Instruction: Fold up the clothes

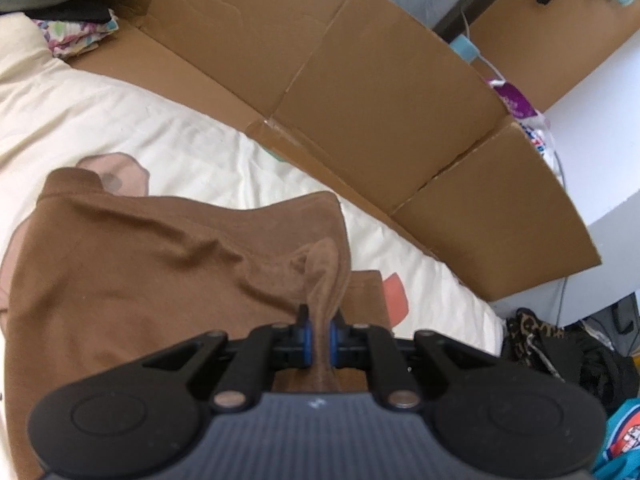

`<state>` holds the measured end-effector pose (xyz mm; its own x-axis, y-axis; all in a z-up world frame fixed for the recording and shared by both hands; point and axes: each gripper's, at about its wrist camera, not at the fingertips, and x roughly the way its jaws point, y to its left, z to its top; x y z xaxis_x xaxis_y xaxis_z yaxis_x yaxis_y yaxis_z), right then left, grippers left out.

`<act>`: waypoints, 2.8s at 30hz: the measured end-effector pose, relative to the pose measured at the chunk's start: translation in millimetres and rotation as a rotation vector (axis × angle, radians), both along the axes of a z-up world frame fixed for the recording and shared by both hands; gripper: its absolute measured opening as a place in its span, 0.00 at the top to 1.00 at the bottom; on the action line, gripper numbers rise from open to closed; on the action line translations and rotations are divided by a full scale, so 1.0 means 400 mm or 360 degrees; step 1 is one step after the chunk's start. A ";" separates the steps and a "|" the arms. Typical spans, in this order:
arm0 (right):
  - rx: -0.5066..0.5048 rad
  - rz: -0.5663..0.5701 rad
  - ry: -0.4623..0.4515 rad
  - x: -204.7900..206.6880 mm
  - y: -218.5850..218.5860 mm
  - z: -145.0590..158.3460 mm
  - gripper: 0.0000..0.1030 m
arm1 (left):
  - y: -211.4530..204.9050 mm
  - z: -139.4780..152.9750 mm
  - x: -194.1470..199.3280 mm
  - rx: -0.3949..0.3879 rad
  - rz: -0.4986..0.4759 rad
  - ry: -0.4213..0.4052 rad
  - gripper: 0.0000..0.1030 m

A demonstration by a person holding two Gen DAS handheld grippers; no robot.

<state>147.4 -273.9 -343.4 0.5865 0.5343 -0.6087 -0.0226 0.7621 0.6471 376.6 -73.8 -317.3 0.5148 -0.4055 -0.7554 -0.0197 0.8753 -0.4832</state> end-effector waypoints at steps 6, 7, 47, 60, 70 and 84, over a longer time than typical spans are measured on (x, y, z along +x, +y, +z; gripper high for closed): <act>0.0051 -0.0099 0.0037 -0.005 -0.019 -0.020 0.99 | -0.038 -0.012 0.002 0.0012 -0.0016 0.0010 0.92; 0.0060 -0.0104 0.0041 -0.007 -0.023 -0.024 0.99 | -0.045 -0.014 0.000 0.0013 -0.0019 0.0012 0.92; 0.0147 -0.0250 0.0159 -0.042 -0.149 -0.072 0.98 | -0.193 -0.073 -0.028 0.0215 -0.0175 -0.0030 0.91; 0.0153 -0.0260 0.0206 -0.072 -0.162 -0.084 0.98 | -0.238 -0.106 -0.040 0.0309 -0.0226 -0.0009 0.91; 0.0134 -0.0313 0.0273 -0.081 -0.174 -0.114 0.98 | -0.224 -0.079 -0.039 0.0238 -0.0292 -0.0035 0.81; 0.0134 -0.0362 0.0310 -0.074 -0.180 -0.127 0.97 | -0.230 -0.123 -0.054 0.0303 -0.0430 -0.0051 0.88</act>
<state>117.8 -345.9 -394.2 0.5733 0.4561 -0.6806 0.2733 0.6767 0.6837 355.2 -165.8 -366.5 0.4326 -0.3833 -0.8161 0.2377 0.9216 -0.3068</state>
